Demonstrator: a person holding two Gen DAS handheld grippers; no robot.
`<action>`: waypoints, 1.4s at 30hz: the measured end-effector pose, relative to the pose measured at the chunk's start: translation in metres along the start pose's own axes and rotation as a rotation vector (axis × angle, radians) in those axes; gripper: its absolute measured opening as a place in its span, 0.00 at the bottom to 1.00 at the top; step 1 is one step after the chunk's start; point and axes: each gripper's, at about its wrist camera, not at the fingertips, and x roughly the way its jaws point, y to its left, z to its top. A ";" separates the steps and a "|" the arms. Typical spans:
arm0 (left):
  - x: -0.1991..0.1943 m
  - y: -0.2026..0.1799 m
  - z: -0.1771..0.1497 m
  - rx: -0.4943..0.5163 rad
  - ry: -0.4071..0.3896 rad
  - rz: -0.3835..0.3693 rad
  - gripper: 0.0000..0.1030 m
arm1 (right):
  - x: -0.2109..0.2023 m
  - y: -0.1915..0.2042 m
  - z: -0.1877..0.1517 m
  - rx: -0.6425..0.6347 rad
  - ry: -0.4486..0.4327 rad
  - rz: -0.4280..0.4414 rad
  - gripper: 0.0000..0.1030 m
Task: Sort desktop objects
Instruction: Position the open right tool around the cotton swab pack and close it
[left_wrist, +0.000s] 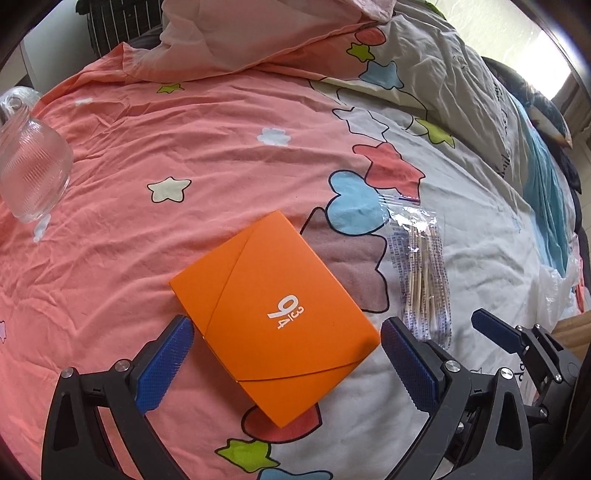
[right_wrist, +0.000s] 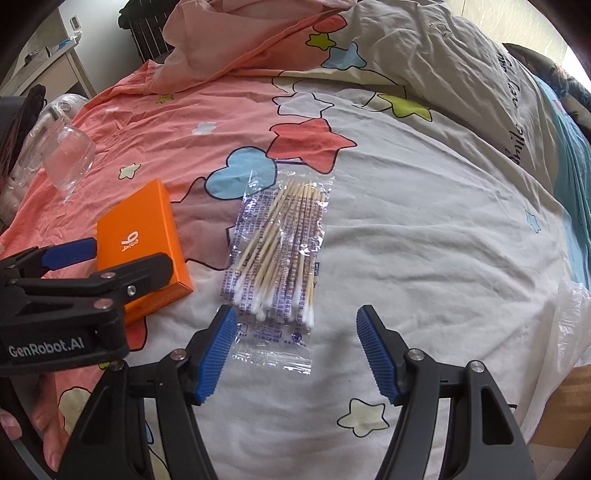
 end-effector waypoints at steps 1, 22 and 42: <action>0.001 0.001 0.001 -0.005 0.001 0.003 1.00 | 0.001 0.000 0.001 -0.001 -0.001 0.001 0.62; 0.007 0.017 -0.003 0.043 -0.029 0.026 1.00 | 0.009 0.010 0.006 -0.034 0.004 0.031 0.62; -0.011 0.025 -0.021 0.153 -0.087 0.022 0.86 | 0.010 0.010 0.006 -0.002 -0.001 0.022 0.62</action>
